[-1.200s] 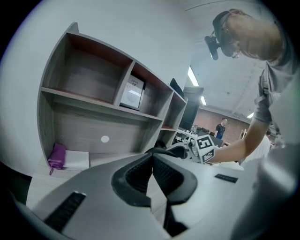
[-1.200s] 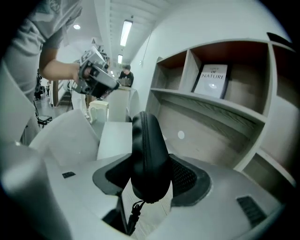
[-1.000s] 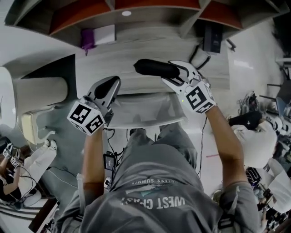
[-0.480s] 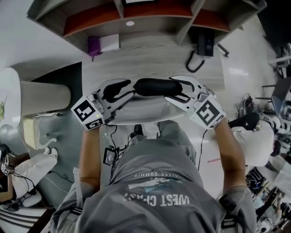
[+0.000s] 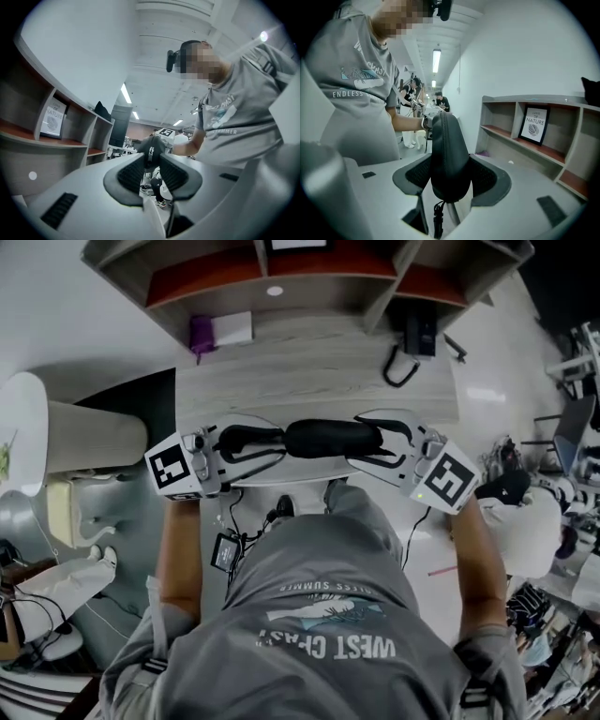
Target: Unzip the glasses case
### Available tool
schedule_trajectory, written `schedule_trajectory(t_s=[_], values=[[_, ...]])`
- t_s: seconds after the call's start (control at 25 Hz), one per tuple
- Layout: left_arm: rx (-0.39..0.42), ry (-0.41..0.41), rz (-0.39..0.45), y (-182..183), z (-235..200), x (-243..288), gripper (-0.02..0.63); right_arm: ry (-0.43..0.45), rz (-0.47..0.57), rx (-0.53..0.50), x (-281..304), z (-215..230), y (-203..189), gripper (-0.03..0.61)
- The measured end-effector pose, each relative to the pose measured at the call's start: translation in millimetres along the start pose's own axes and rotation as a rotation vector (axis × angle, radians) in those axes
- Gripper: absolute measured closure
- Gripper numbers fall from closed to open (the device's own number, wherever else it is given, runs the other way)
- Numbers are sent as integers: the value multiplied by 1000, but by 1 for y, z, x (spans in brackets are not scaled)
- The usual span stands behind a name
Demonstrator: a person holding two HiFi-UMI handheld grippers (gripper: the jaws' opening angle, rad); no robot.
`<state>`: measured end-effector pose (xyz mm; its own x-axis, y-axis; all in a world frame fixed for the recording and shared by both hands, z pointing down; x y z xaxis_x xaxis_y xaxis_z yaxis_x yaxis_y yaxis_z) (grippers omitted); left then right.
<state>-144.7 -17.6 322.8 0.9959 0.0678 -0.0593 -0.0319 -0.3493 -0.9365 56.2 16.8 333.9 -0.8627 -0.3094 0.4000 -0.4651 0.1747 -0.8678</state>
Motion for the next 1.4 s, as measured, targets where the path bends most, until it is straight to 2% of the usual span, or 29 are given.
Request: schedule_trajectory(t_s=[0.12,0.28,0.56,0.72,0.76,0.92,1.0,1.16,1.4], values=[[16,-20,-1,5,9,-1,561,1,-8,-4,-4,-8,8,328],[27,-29,-23,8,14,1,580,-10,-30,-9,-9,-12,10,330],[-67,-107,15,15,20,-1,592,-40,-47,-22,-15,-19,15,330],[-121,-106,23,17,18,-1,594,-67,-134,-62,-17,-22,13,331],[-132,-101,17,17,17,-2,611,-76,-161,-81,-17,-23,12,331],[-150,-88,-14,17,17,-2,612,-107,-223,-138,-17,-25,18,333],[-146,-56,-35,19,17,-2,612,-129,-274,-154,-16,-24,20,333],[-116,80,-100,18,13,-1,612,-191,-368,-170,-12,-23,23,333],[-172,236,-51,20,3,-2,614,-275,-467,-129,0,-20,19,336]])
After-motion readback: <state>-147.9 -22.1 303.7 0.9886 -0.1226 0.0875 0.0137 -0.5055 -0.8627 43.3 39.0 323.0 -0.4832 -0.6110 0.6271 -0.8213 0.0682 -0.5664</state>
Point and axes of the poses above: the fingertips, and each gripper's own axes: x forward along the fingers, z to its right, y out of its top, the point moved 6 cm from there along -x, backward along the fingers, and after that the axes turned 13 degrees about -x, right-handed, at the moved point
